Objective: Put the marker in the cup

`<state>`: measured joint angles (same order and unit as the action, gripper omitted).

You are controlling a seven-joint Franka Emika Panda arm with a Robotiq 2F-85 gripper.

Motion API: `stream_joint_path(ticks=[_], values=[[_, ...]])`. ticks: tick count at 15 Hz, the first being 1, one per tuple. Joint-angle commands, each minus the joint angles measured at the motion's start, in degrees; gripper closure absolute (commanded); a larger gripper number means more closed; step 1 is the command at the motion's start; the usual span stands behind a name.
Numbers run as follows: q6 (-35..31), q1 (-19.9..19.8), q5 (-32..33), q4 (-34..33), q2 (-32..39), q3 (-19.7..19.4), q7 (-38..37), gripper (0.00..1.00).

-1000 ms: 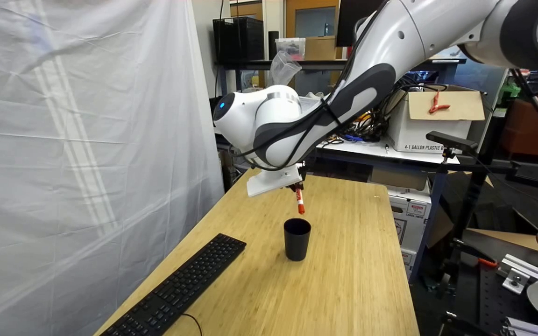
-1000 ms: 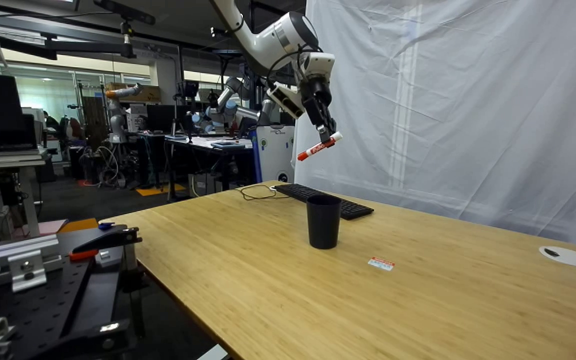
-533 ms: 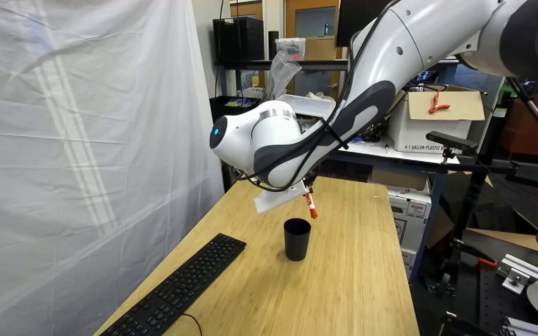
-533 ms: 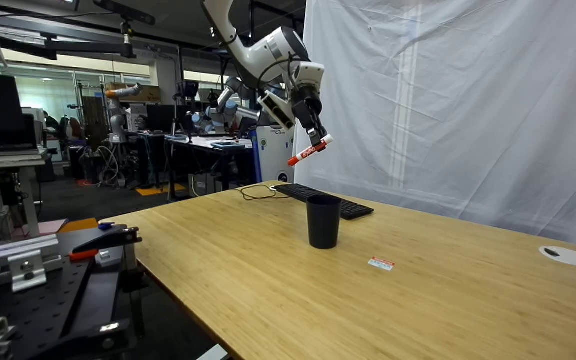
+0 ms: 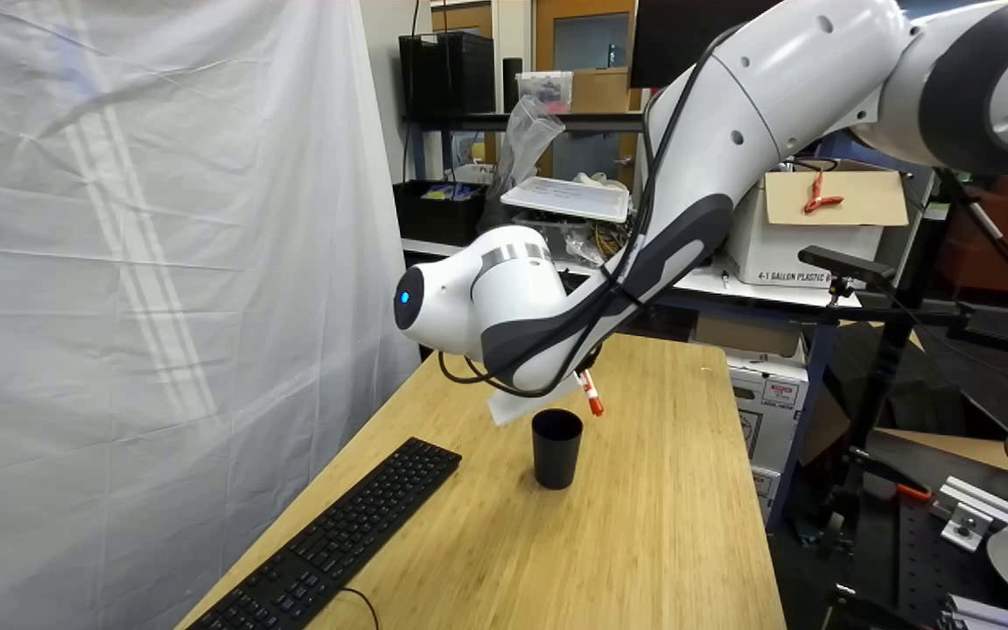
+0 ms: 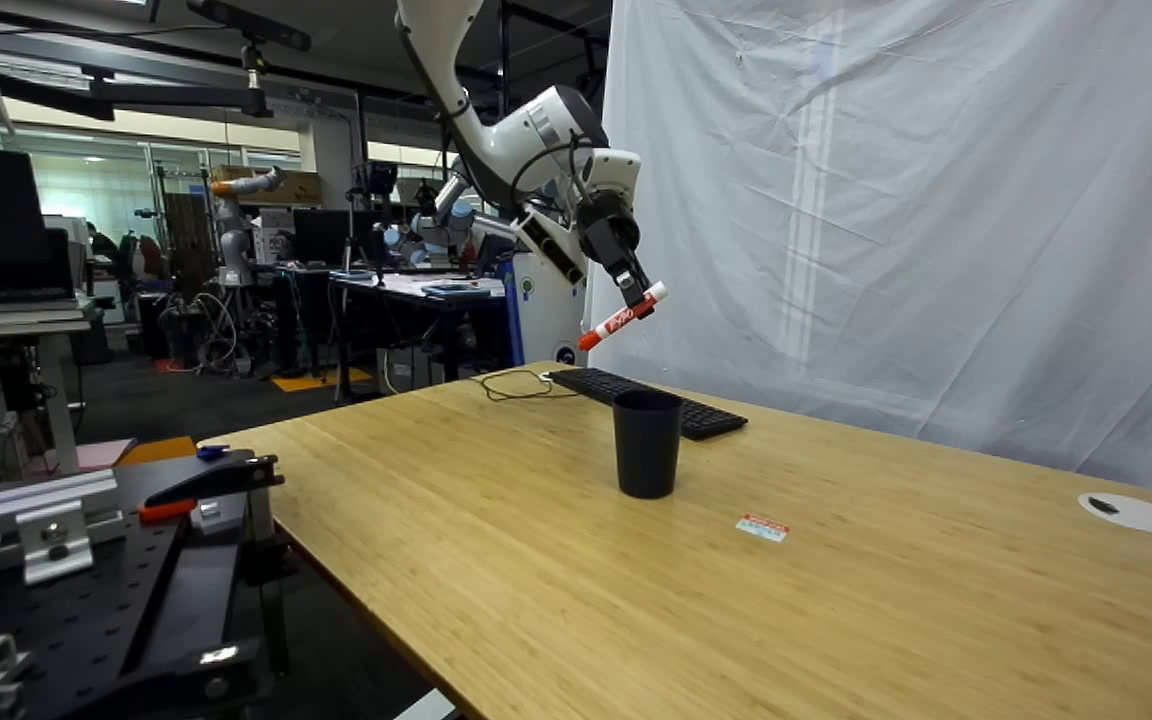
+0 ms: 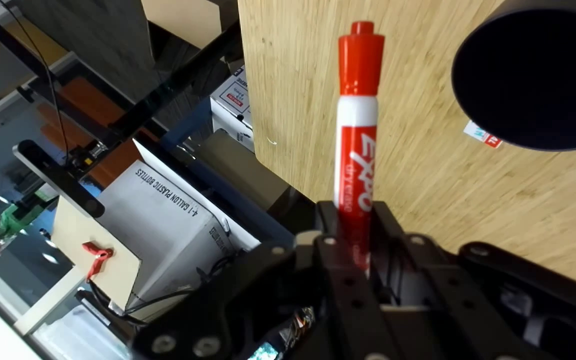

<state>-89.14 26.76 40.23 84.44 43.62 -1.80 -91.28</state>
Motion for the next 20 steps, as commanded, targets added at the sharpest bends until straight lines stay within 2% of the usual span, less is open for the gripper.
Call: stream_joint_path(ticks=[1,9,20], values=[[0.75,-0.41,4.12,-1.35,1.99,0.26,-0.24,0.95],[-0.07,-1.11,12.68,-6.36,5.74,0.96,1.51,0.95],[-6.58,-0.61,13.82,-12.31,12.16,0.76,1.00,0.95]])
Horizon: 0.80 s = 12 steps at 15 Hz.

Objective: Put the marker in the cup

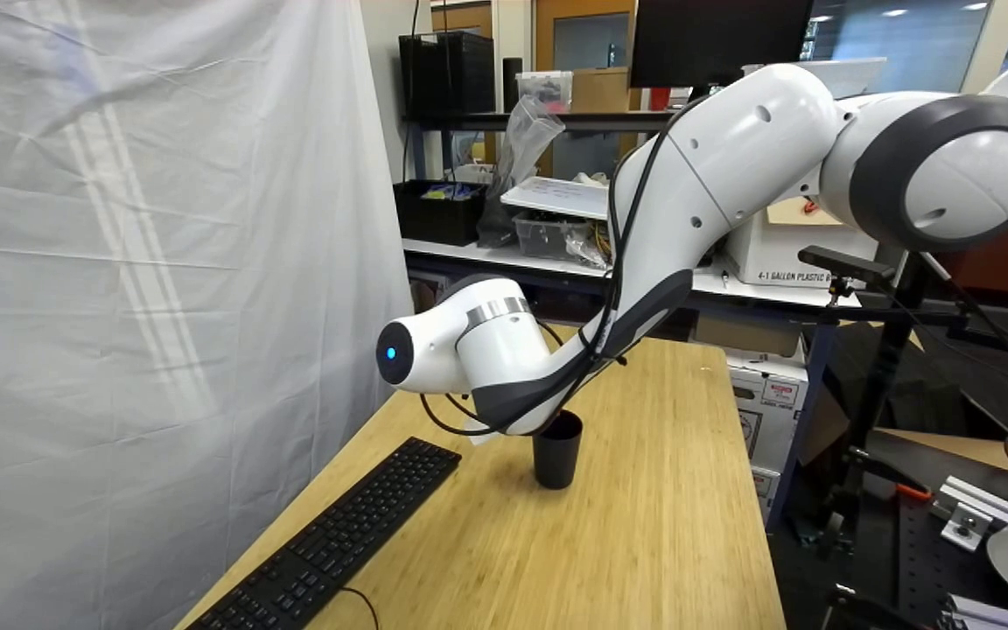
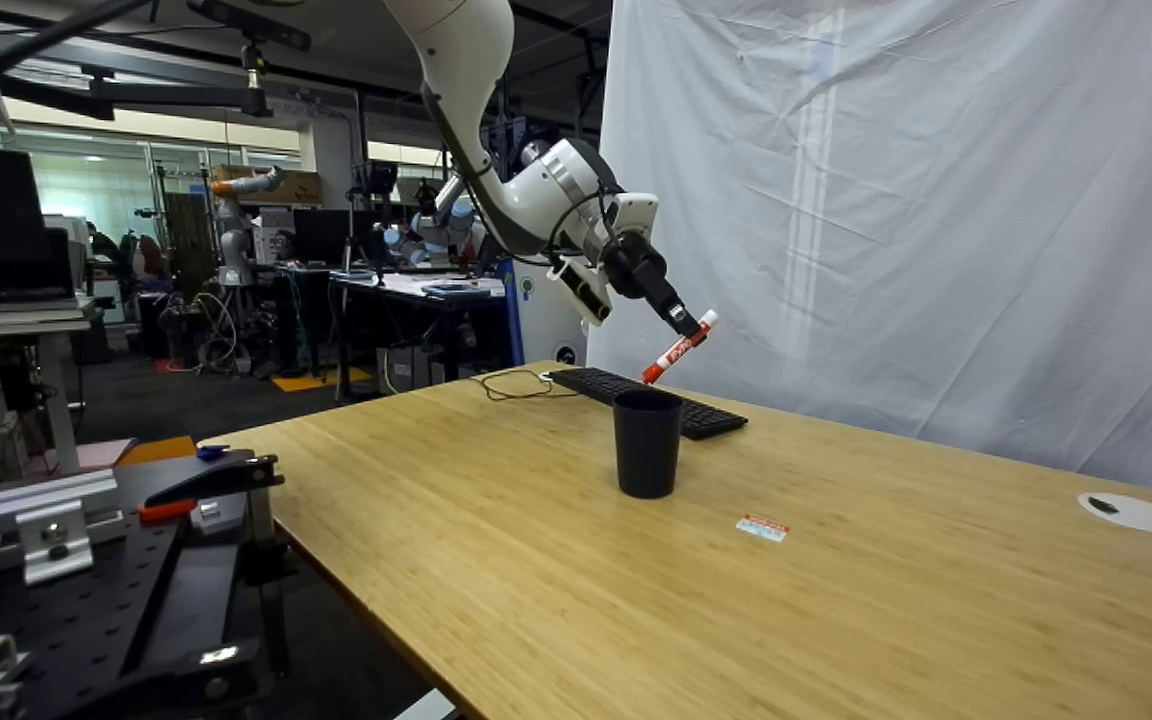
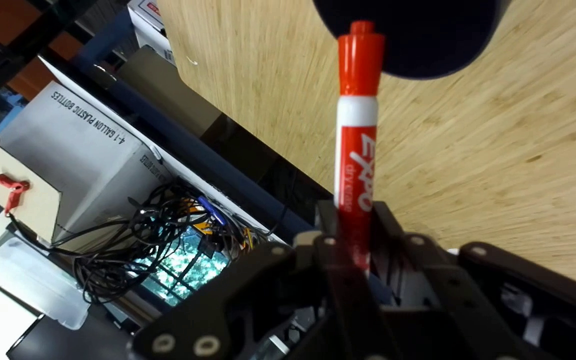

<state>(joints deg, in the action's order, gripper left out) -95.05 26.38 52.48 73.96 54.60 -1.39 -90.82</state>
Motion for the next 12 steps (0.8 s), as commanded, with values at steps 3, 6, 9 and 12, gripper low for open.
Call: stream_joint_path(ticks=[3,6,9,12], values=[[-2.12,-0.11,1.72,-1.48,1.60,0.17,0.20,0.95],[-3.04,0.02,1.81,-0.86,1.86,0.04,-0.06,0.95],[-3.63,-0.19,1.76,-0.24,1.74,0.03,-0.11,0.95],[-4.15,-0.40,1.78,0.10,1.77,-0.09,-0.31,0.95]])
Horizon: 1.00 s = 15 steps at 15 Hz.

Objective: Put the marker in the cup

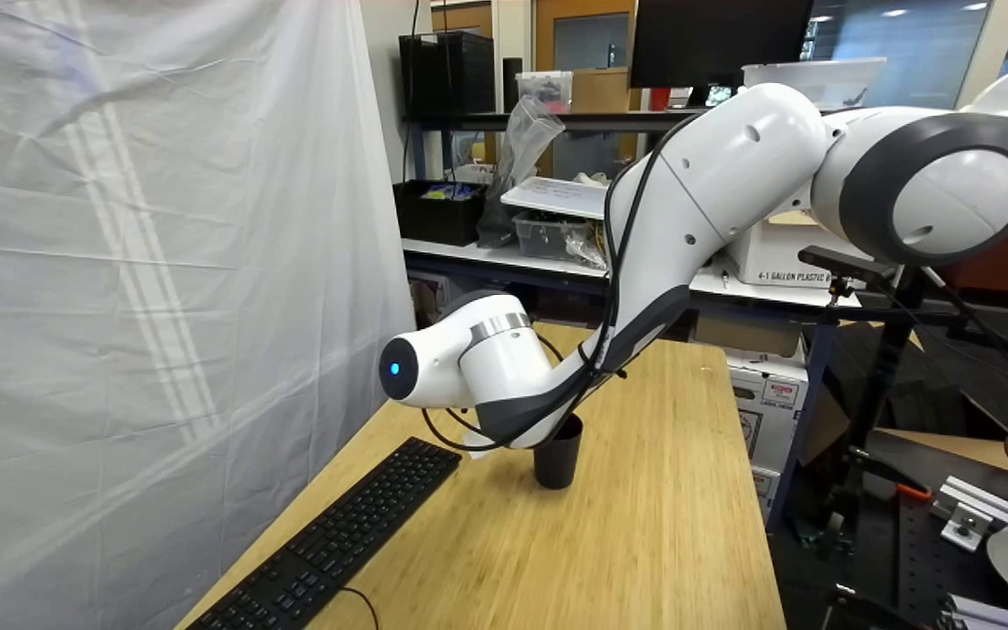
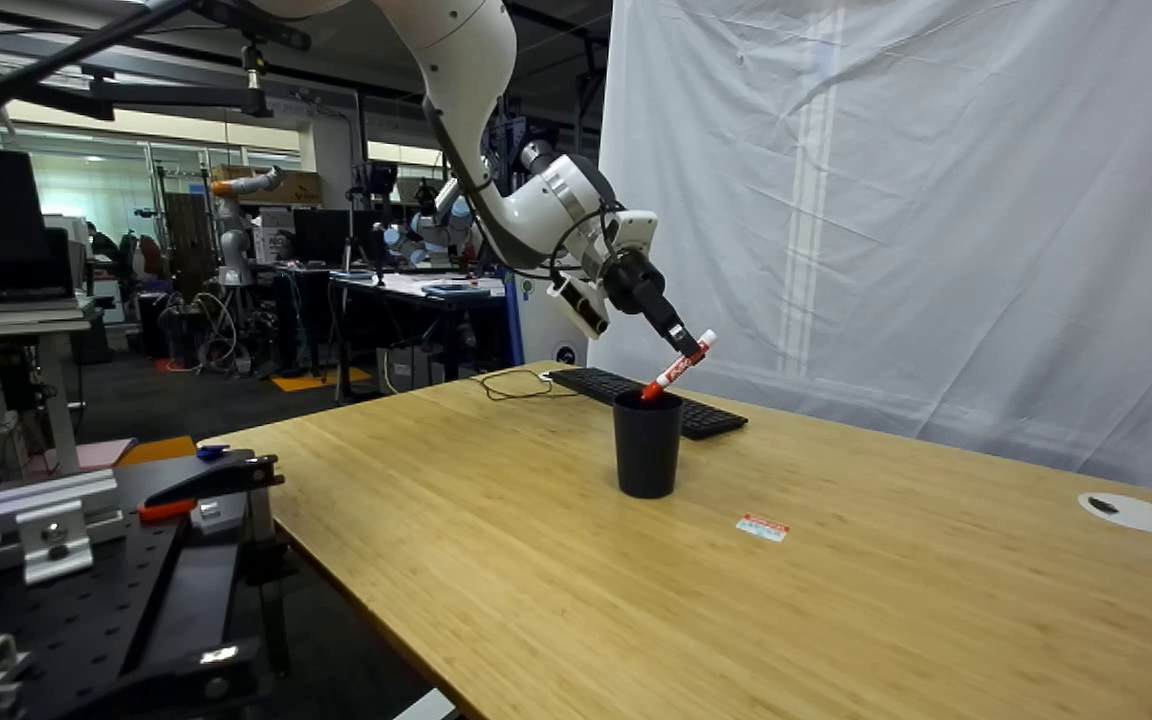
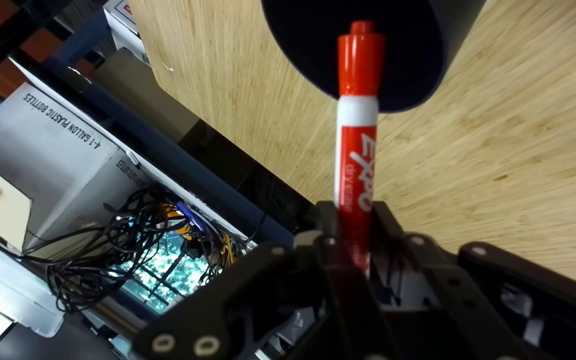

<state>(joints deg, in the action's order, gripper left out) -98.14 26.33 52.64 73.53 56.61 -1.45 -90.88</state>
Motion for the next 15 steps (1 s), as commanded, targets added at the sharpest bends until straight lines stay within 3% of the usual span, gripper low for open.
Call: stream_joint_path(ticks=[1,10,11,12,15], values=[[-1.28,-0.42,1.59,0.70,-0.25,-0.06,-0.31,0.95],[-2.71,-0.89,1.26,1.85,-0.03,-0.14,-0.87,0.95],[-2.76,-0.91,1.25,1.97,-0.10,-0.13,-0.85,0.56],[-2.77,-0.94,1.25,2.07,-0.15,-0.13,-0.82,0.55],[-2.88,-1.05,1.29,2.13,-0.23,-0.12,-0.61,0.34]])
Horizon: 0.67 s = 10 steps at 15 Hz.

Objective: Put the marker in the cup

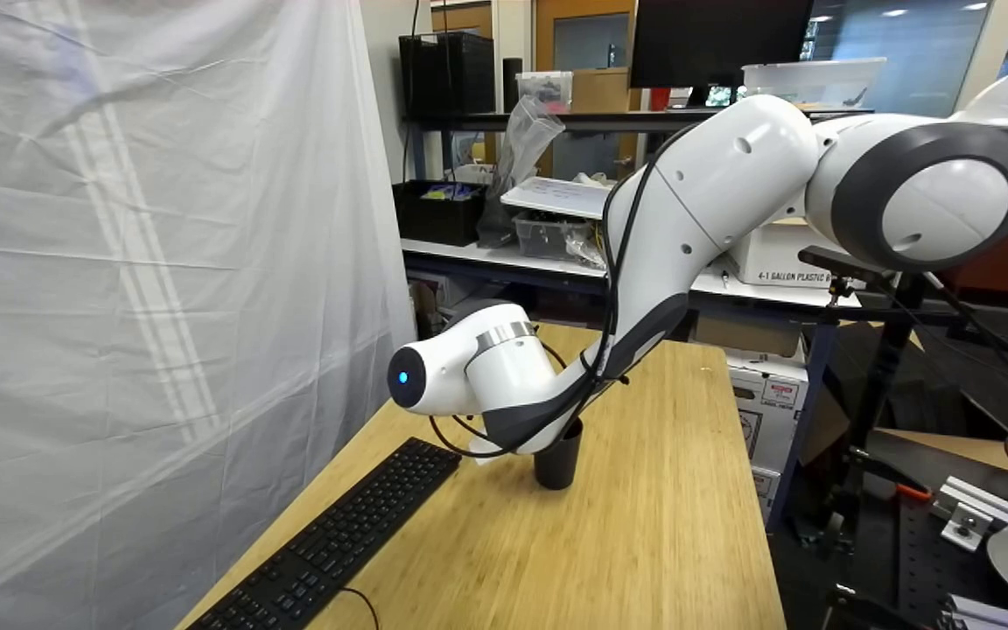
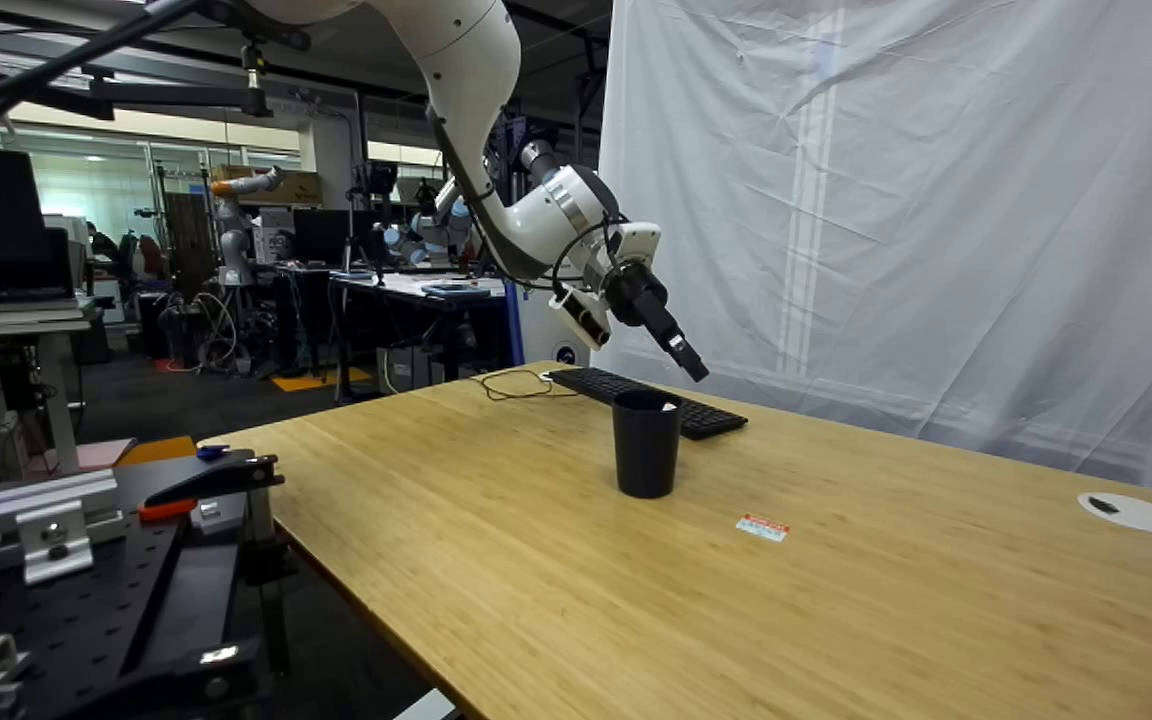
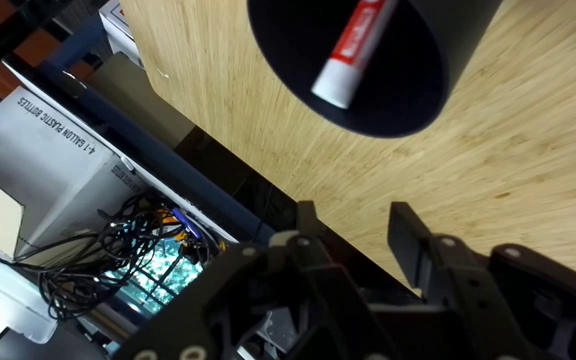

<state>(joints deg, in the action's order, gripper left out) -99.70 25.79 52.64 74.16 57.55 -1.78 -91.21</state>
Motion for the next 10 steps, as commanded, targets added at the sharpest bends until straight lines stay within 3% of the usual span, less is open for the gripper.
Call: stream_joint_path(ticks=[1,4,5,10], values=[[-1.31,-0.52,1.30,1.48,-1.19,0.21,-0.18,0.28],[-1.54,-0.83,0.99,1.77,-1.82,0.53,0.49,0.05],[-1.97,-1.15,0.65,2.11,-2.40,0.86,1.04,0.02],[-3.33,-2.55,-1.54,5.53,-9.84,2.42,3.70,0.00]])
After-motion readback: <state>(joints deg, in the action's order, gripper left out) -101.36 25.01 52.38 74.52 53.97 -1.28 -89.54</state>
